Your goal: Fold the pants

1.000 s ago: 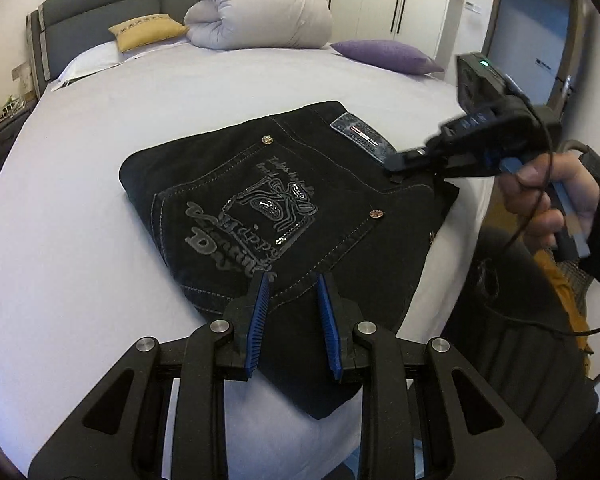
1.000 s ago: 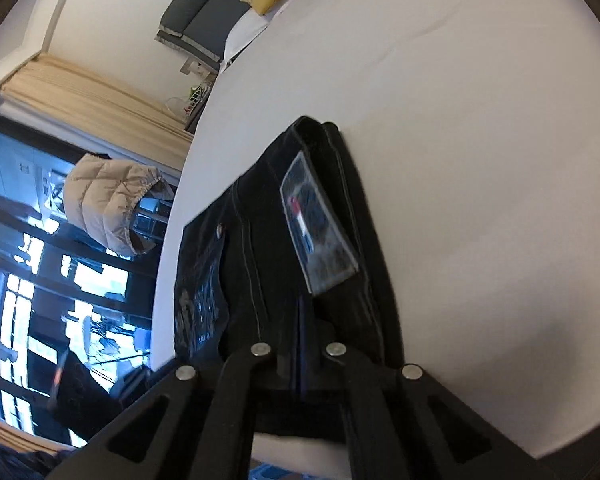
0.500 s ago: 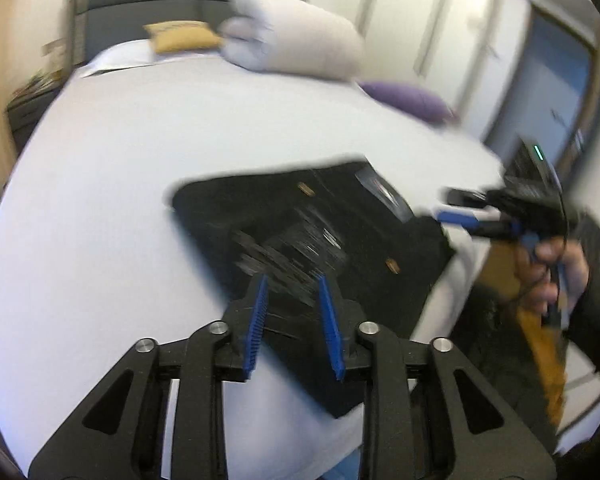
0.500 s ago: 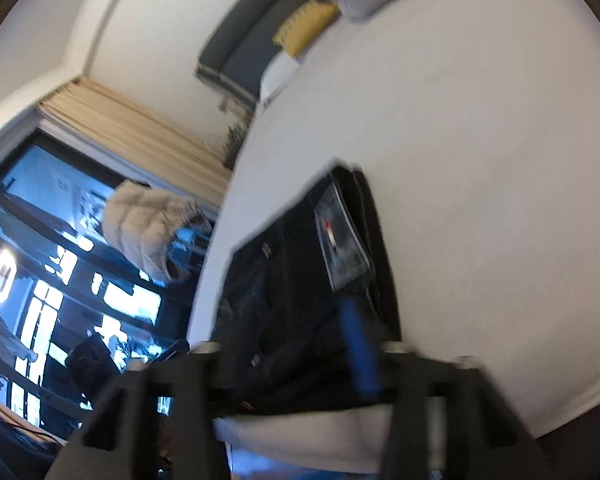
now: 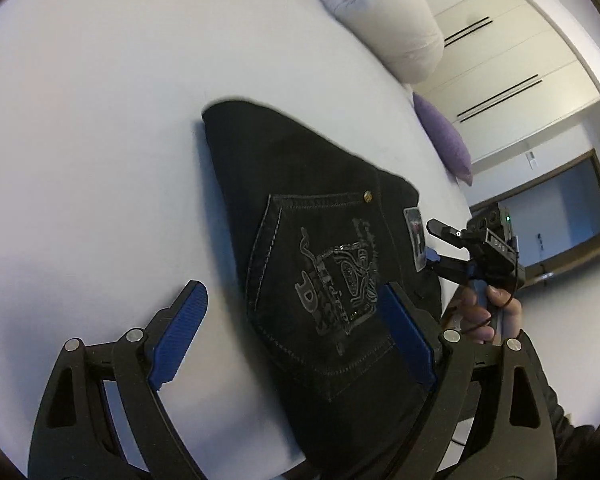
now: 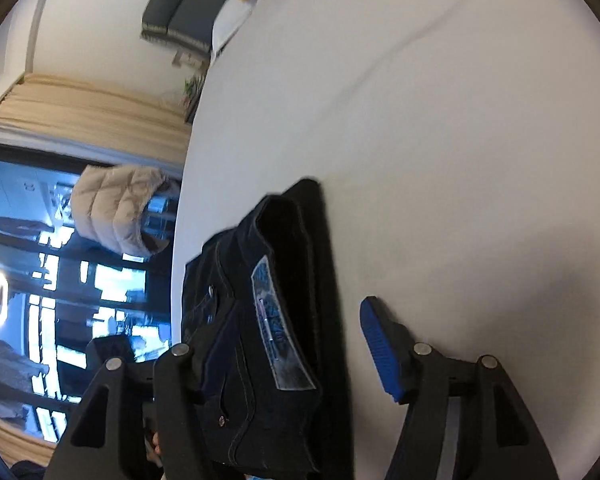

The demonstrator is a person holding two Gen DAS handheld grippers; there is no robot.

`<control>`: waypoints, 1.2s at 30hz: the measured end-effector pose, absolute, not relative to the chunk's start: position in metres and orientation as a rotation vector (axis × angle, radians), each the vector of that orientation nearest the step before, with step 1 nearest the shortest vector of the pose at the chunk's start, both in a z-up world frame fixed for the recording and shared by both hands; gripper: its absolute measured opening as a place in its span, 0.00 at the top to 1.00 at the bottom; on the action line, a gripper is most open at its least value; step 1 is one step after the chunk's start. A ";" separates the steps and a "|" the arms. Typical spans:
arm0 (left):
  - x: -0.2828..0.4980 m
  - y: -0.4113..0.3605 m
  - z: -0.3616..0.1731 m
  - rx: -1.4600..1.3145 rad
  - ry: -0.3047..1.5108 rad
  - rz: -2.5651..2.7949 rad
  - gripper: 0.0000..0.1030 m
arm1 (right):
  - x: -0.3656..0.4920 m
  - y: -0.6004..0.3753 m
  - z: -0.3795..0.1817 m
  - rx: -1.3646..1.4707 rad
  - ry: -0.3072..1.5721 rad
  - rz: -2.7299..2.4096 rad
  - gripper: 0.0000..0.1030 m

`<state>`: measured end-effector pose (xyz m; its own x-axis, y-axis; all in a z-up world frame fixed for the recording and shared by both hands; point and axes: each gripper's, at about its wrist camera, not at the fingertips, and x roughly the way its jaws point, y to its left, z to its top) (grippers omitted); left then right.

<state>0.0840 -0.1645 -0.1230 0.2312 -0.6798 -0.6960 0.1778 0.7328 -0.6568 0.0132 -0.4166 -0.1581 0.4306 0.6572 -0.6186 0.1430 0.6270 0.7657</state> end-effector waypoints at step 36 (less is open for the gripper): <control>0.206 -0.074 -0.032 -0.289 1.055 -0.530 0.81 | 0.153 -0.262 -0.055 0.572 0.997 0.391 0.83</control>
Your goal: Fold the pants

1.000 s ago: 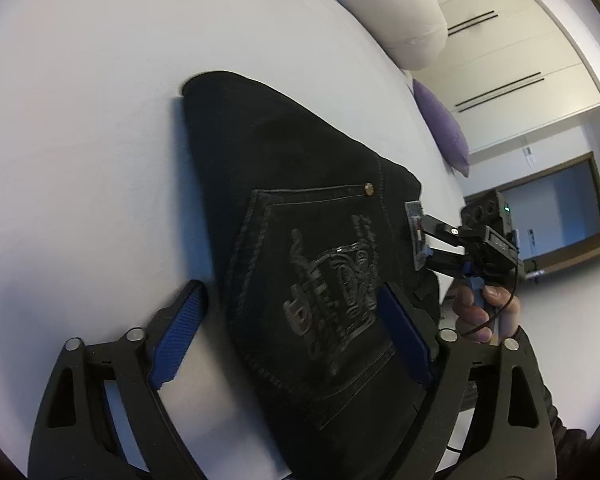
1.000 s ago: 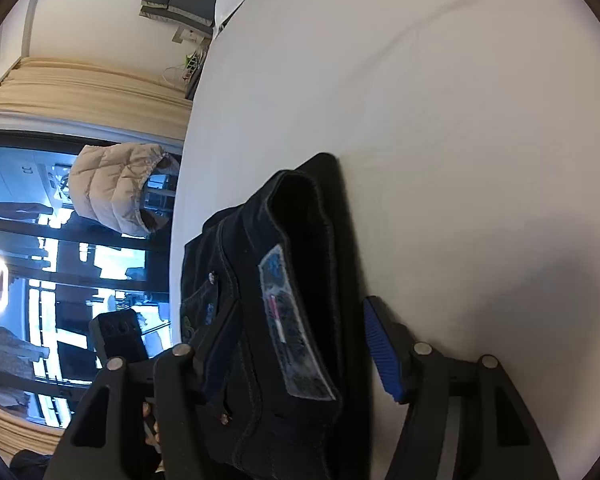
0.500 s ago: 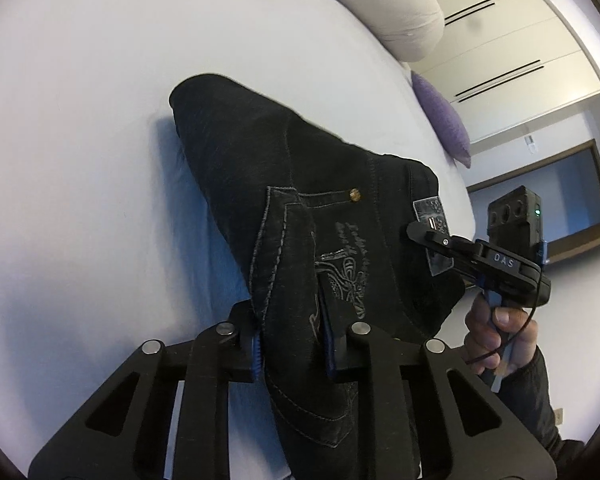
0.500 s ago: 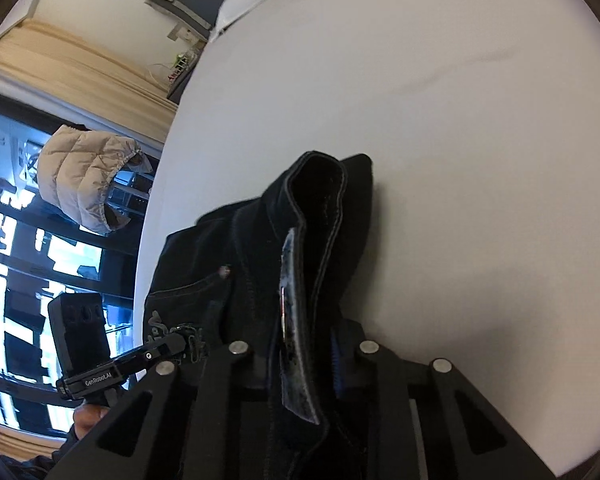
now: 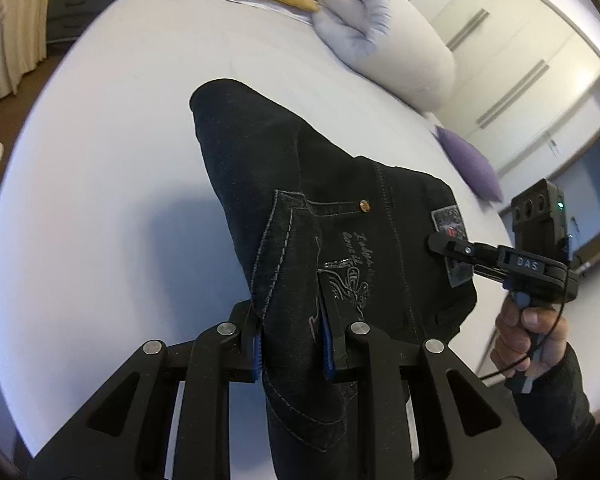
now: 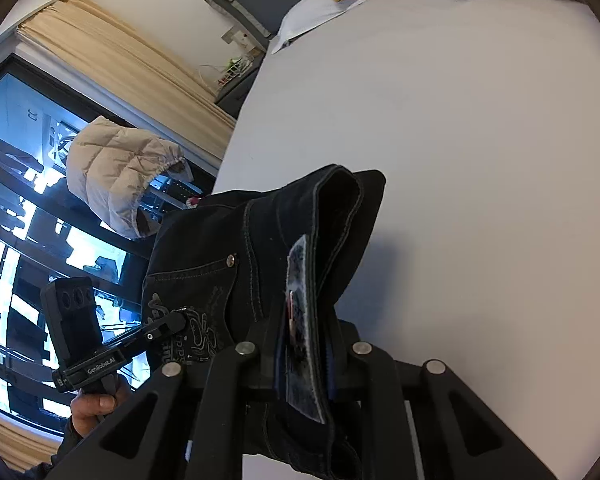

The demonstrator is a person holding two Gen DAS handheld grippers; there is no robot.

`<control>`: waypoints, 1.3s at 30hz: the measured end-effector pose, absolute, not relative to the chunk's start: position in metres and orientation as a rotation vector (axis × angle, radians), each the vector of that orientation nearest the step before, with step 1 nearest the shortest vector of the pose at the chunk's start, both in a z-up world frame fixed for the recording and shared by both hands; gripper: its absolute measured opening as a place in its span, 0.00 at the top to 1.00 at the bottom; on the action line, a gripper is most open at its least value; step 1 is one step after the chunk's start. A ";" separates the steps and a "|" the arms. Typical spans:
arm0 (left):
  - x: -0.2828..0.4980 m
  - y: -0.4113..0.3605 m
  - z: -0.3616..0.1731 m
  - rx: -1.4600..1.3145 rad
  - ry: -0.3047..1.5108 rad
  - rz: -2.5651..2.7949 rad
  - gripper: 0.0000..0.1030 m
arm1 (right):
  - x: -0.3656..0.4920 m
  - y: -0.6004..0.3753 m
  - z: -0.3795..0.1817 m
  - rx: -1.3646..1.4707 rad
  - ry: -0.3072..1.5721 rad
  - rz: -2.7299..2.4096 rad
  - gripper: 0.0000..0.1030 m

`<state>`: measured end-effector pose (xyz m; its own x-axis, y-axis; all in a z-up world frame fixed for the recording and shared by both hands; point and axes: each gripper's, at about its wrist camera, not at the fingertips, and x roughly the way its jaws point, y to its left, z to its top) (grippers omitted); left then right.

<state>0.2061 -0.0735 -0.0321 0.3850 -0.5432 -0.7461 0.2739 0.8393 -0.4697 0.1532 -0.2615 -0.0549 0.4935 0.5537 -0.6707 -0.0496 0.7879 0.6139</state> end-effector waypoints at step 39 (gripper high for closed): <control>0.160 -0.007 0.000 0.013 0.554 -0.115 0.01 | 0.074 -0.261 -0.057 0.522 0.650 0.015 0.31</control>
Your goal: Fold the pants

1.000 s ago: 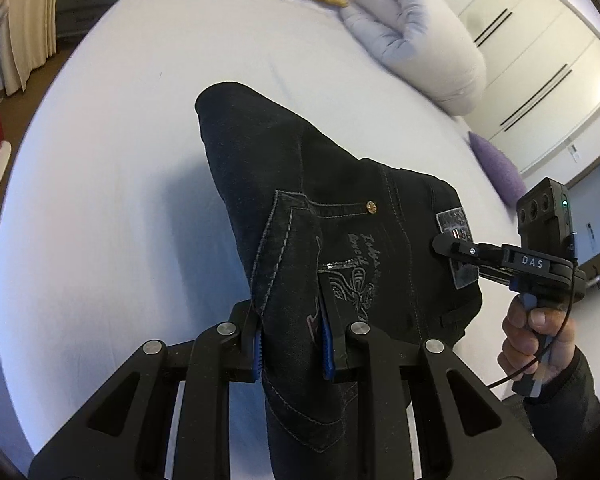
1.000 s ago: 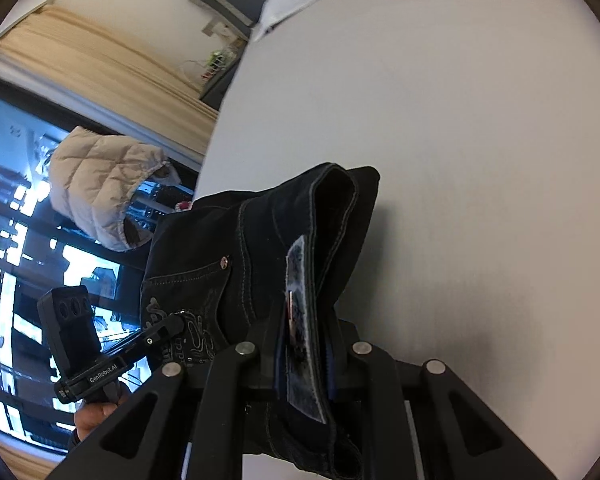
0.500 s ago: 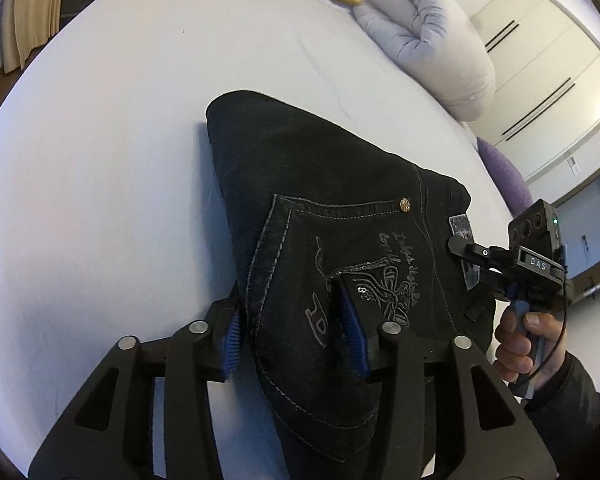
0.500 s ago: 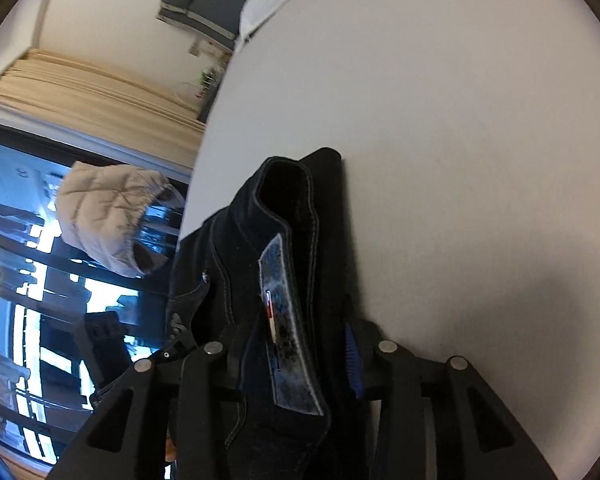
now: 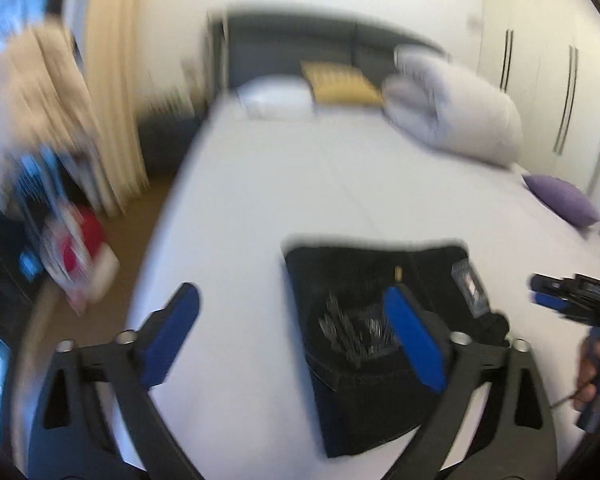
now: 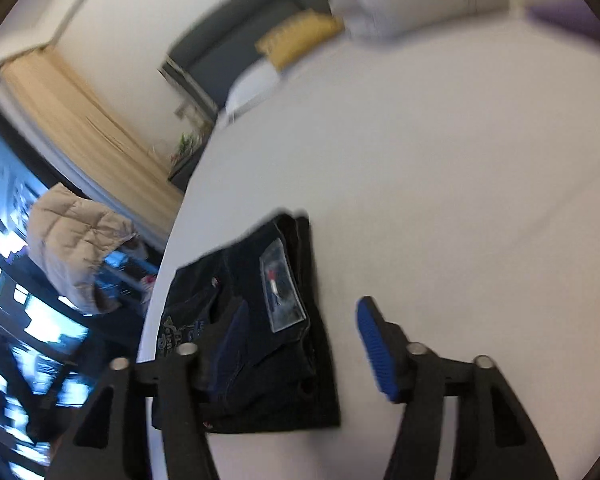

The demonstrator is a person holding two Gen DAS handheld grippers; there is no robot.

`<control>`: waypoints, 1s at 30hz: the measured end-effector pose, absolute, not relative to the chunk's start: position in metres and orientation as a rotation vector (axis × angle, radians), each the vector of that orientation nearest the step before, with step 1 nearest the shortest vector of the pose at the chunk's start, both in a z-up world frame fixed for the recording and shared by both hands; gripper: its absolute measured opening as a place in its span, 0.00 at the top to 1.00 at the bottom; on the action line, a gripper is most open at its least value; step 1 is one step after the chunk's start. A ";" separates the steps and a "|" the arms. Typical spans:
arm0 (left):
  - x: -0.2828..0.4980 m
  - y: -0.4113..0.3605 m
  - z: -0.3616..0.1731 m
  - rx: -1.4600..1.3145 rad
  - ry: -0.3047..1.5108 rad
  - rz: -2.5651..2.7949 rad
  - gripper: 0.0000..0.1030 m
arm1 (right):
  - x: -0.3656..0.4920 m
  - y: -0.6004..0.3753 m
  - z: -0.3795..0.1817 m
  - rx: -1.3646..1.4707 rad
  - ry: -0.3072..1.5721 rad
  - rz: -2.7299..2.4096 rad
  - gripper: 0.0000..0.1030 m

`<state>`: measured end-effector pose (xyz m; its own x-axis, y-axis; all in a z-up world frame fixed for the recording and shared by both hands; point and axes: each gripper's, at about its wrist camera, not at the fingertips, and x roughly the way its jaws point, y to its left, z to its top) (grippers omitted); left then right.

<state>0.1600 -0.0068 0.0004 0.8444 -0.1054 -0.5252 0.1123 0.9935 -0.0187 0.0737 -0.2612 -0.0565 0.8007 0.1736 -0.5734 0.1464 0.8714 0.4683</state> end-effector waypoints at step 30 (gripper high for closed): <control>-0.069 -0.052 0.142 0.025 0.515 0.005 0.00 | -0.122 -0.187 0.147 0.153 0.270 -0.219 0.00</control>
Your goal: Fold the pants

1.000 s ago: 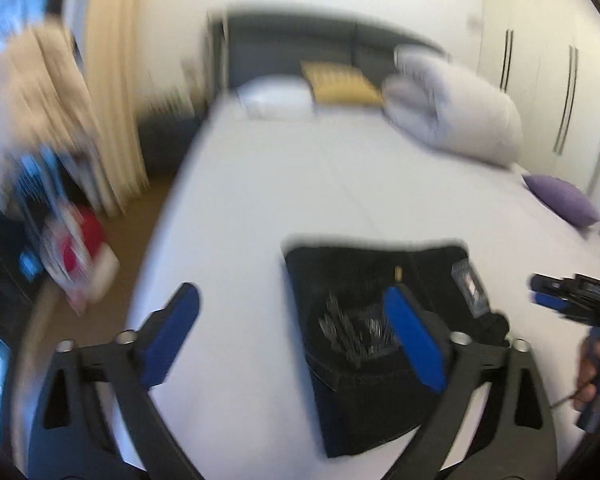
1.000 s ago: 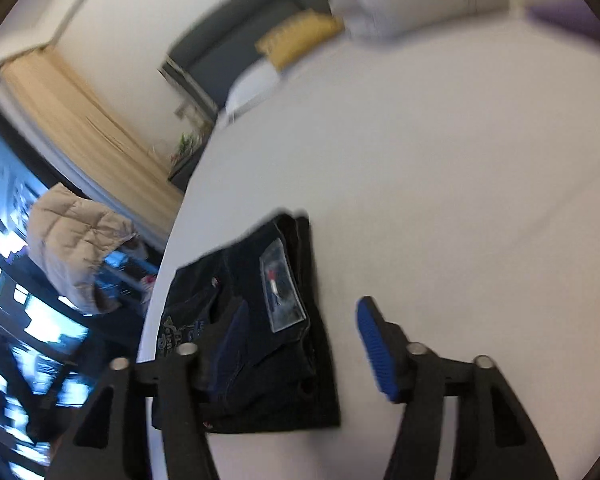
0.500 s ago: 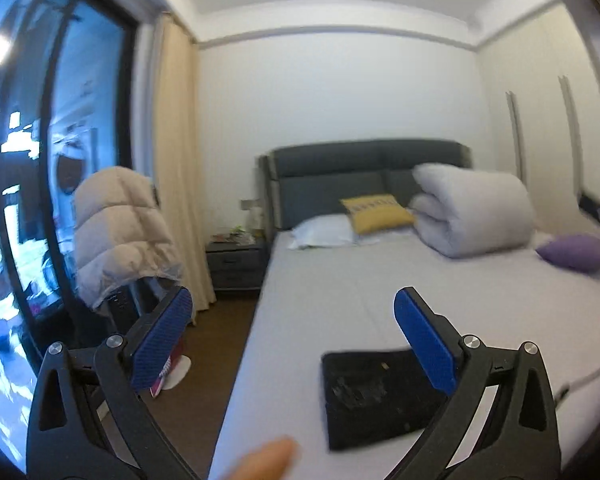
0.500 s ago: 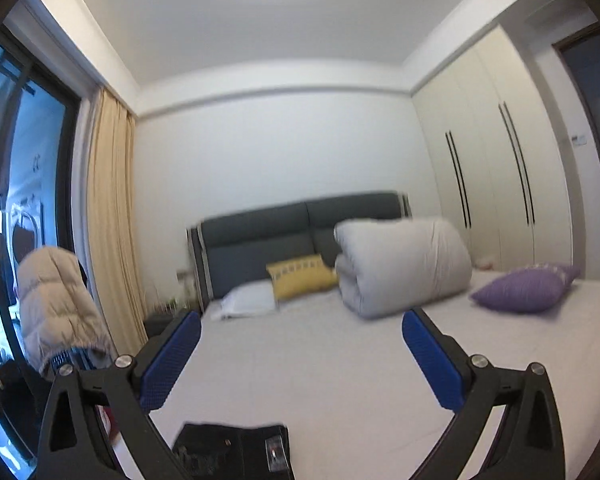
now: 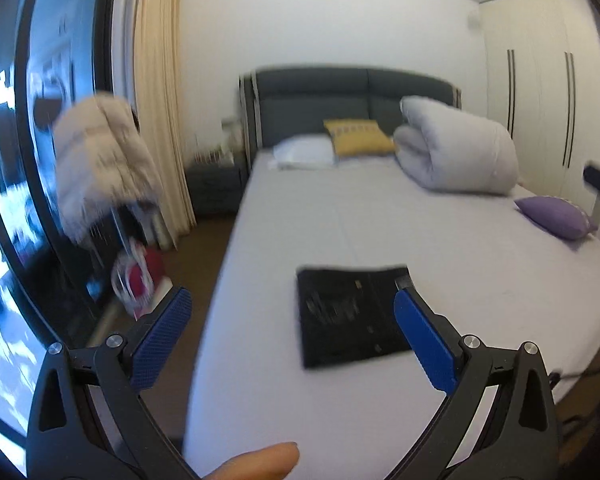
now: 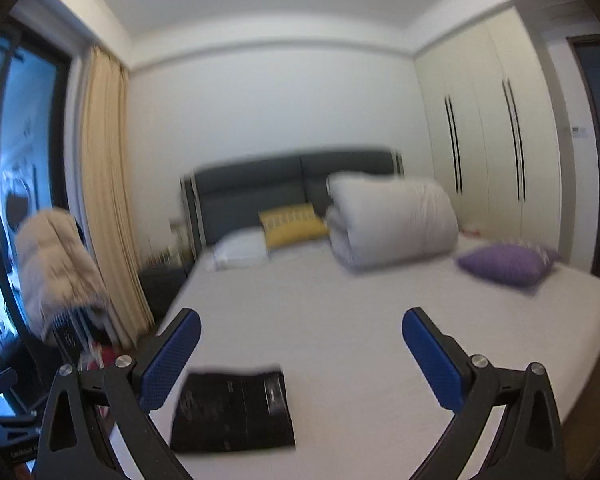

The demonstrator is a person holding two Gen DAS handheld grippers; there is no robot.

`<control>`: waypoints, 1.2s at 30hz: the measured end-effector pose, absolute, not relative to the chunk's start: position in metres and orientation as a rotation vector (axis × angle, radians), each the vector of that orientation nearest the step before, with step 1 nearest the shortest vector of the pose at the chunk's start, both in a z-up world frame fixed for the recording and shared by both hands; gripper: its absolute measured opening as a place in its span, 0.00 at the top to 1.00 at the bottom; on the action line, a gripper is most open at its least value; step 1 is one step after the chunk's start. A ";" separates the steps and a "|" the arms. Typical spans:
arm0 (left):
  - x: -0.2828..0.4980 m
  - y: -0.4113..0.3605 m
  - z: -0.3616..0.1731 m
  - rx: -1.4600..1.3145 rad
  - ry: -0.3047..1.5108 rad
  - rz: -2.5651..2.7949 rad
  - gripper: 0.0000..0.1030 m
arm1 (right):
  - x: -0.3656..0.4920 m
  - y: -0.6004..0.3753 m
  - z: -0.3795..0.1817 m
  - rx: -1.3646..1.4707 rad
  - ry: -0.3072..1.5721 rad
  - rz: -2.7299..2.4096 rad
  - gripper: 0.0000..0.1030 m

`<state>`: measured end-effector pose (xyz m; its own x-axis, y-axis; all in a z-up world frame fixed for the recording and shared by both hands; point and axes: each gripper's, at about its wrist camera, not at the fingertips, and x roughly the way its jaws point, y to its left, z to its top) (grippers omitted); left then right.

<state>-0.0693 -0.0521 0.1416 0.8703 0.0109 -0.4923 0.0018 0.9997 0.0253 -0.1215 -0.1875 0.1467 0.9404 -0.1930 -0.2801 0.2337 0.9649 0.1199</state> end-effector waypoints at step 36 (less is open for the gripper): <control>0.033 -0.048 0.007 -0.030 0.817 0.049 0.00 | -0.076 -0.133 0.051 0.072 0.673 -0.104 0.00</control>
<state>0.0329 -0.0482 0.0068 0.6836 0.0323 -0.7291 -0.0555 0.9984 -0.0078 -0.0763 -0.1331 0.0507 0.7770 -0.0729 -0.6253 0.1196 0.9923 0.0330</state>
